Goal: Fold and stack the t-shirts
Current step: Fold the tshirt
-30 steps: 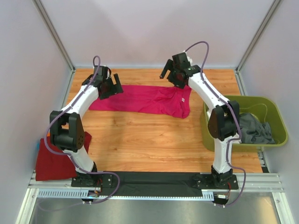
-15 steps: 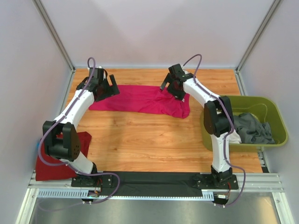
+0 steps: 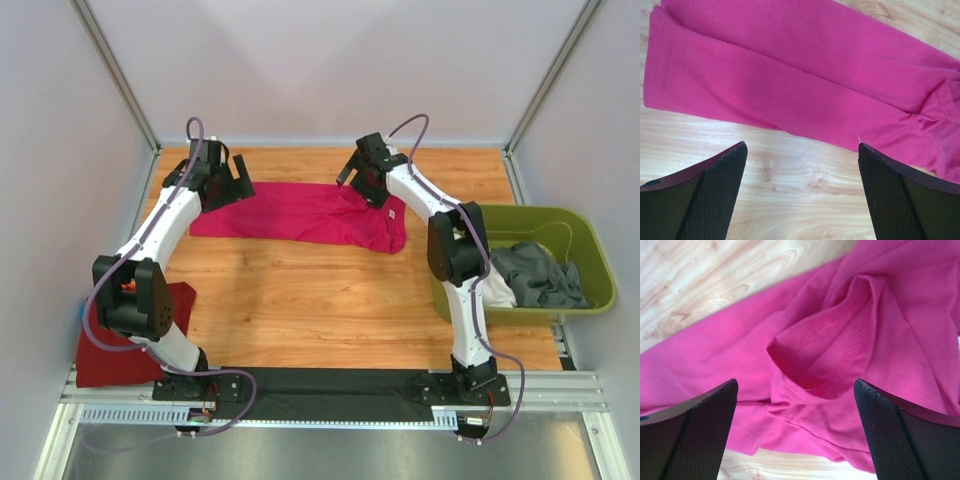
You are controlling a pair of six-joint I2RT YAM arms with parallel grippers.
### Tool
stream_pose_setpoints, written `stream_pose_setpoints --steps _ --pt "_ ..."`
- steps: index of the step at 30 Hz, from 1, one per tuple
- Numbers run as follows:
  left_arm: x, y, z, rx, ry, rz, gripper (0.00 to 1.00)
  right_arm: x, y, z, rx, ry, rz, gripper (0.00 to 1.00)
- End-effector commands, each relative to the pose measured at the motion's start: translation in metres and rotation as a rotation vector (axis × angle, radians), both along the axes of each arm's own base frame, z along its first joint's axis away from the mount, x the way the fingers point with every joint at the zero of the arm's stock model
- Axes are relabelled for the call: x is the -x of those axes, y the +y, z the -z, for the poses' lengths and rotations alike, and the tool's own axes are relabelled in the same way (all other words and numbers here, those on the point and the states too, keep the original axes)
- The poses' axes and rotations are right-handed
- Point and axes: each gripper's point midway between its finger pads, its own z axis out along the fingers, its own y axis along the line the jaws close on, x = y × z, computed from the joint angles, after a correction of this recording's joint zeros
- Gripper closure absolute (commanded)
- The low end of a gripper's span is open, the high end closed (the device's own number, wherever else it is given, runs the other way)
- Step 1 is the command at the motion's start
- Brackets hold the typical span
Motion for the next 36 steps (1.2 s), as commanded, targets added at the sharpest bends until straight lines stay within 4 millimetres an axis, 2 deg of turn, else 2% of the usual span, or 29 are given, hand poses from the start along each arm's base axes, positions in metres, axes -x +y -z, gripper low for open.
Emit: stream_pose_setpoints --steps 1,2,4,8,12,16,18,19,20,21,22,23,25,26,27,30,33,36 --pt "-0.008 0.002 -0.012 -0.006 -0.027 0.017 0.02 -0.027 0.01 -0.013 -0.042 -0.088 0.032 0.0" --pt "-0.008 0.003 -0.01 -0.009 -0.024 0.018 0.02 -0.033 0.013 -0.02 -0.056 -0.106 0.036 0.0" --pt "-0.007 0.003 -0.008 -0.011 -0.014 0.02 0.02 -0.039 0.016 -0.014 -0.062 -0.107 0.032 0.0" --pt "-0.006 0.007 -0.011 -0.014 -0.018 0.015 0.02 -0.057 0.026 -0.022 -0.086 -0.154 0.021 0.0" --pt "-0.007 0.006 -0.012 -0.006 -0.024 0.012 0.02 -0.076 0.043 -0.045 -0.161 -0.251 -0.036 0.0" --pt "-0.007 0.005 -0.009 0.001 -0.017 0.018 0.02 -0.078 0.044 -0.066 -0.162 -0.292 -0.058 0.0" --pt "-0.007 0.005 -0.007 0.001 -0.014 0.018 0.02 -0.072 0.04 -0.078 -0.146 -0.298 -0.057 0.0" --pt "-0.006 0.005 -0.006 0.002 -0.01 0.019 0.02 -0.067 0.032 -0.07 -0.112 -0.28 -0.046 0.0" --pt "-0.006 0.004 -0.007 0.0 -0.015 0.02 0.02 -0.063 0.028 -0.07 -0.095 -0.273 -0.041 0.0" --pt "-0.006 0.005 -0.006 0.001 -0.012 0.018 0.02 -0.056 0.022 -0.079 -0.081 -0.274 -0.036 0.0" --pt "-0.006 0.005 -0.006 0.0 -0.014 0.021 0.02 -0.052 0.015 -0.077 -0.055 -0.266 -0.024 0.0" --pt "-0.006 0.005 -0.006 -0.002 -0.014 0.021 0.02 -0.041 0.01 -0.063 -0.031 -0.226 -0.02 0.0" --pt "-0.006 0.005 -0.008 0.0 -0.018 0.022 0.02 -0.026 -0.003 -0.066 0.004 -0.196 0.001 0.0" --pt "-0.006 0.005 -0.009 -0.001 -0.021 0.023 0.02 -0.015 -0.008 -0.053 0.021 -0.153 0.008 0.0" --pt "-0.006 0.005 -0.008 -0.002 -0.023 0.022 0.02 -0.004 -0.013 -0.054 0.033 -0.126 0.011 0.0" --pt "-0.006 0.0 -0.007 0.018 -0.023 0.043 0.02 0.019 -0.029 -0.034 0.081 -0.051 0.039 0.0" --pt "-0.005 -0.003 -0.007 0.033 -0.021 0.056 0.03 0.029 -0.032 -0.021 0.077 -0.022 0.06 0.0" --pt "-0.004 -0.005 -0.006 0.038 -0.022 0.067 0.02 0.028 -0.027 -0.017 0.046 -0.018 0.074 0.0"
